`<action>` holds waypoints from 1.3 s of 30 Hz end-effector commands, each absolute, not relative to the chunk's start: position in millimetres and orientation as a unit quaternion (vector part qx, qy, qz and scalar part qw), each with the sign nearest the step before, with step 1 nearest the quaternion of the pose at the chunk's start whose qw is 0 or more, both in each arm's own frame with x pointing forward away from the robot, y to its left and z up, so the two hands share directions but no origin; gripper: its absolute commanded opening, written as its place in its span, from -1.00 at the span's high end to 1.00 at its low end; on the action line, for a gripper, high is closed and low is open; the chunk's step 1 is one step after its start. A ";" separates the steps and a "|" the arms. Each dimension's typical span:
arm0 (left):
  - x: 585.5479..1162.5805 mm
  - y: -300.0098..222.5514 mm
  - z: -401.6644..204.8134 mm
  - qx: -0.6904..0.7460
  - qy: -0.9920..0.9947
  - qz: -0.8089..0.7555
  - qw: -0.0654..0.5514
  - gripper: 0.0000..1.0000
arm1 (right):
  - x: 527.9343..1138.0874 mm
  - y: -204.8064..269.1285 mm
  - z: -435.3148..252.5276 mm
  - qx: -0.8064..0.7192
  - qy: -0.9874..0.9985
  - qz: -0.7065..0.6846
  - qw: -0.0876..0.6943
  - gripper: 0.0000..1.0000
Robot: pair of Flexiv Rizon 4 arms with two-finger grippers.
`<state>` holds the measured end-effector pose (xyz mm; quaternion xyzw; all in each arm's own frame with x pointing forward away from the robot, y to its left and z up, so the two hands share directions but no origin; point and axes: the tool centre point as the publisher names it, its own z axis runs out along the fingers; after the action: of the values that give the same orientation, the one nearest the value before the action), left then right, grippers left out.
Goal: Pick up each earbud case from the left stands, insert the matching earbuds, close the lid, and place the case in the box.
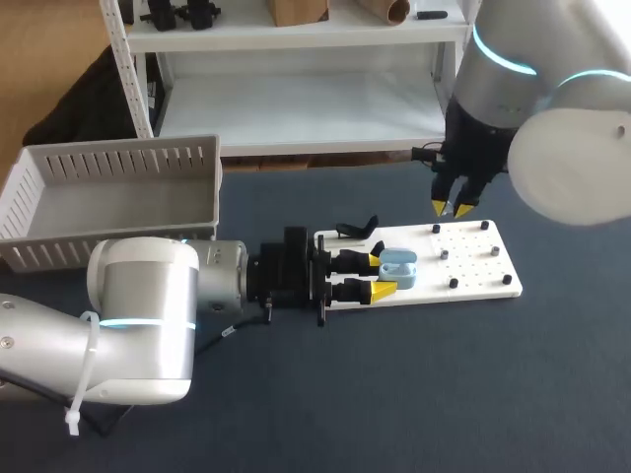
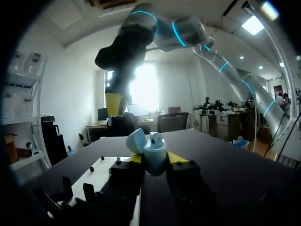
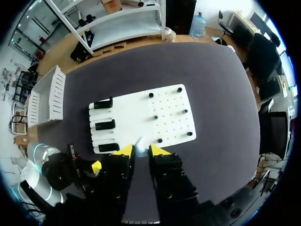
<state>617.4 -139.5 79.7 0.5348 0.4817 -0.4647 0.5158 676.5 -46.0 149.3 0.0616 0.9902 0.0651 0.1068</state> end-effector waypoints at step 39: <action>617.2 -140.7 79.2 0.534 0.482 -0.463 0.517 1.00 | 600.9 26.5 157.7 -0.056 0.991 0.033 0.118 1.00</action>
<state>617.4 -139.6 79.7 0.5348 0.4817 -0.4647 0.5158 603.5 25.1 157.6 -0.0554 0.9907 0.0346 0.1197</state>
